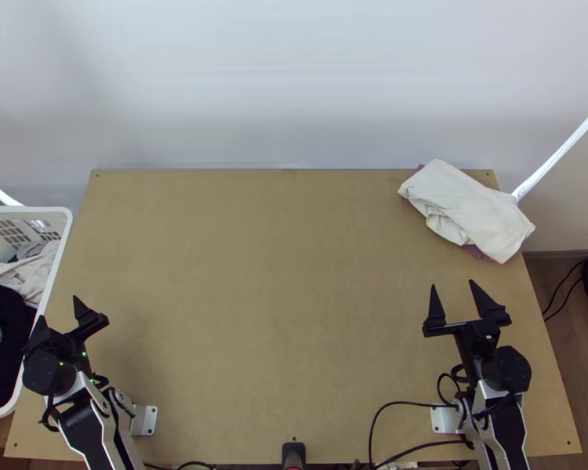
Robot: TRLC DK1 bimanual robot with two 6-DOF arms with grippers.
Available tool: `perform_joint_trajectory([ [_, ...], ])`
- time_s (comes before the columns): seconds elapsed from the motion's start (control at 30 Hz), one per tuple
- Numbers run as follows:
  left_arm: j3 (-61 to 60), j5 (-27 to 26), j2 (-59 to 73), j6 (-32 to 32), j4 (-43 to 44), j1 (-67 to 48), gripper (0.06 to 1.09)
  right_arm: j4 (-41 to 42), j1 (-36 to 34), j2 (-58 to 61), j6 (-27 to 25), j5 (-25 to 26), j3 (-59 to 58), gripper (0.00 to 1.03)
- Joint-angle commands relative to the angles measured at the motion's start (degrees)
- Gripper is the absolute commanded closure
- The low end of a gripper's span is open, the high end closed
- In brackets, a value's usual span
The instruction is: Fold the t-shirt
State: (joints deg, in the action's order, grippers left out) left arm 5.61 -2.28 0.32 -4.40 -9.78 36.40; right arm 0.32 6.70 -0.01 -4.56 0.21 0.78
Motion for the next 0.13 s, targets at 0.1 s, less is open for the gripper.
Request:
perform_joint_trajectory([
  [0.1,-2.3,0.3,-0.3,0.7,-0.8,0.3,0.1,-1.1,-0.2,-0.1,-0.5,0.5,-0.2,0.04],
])
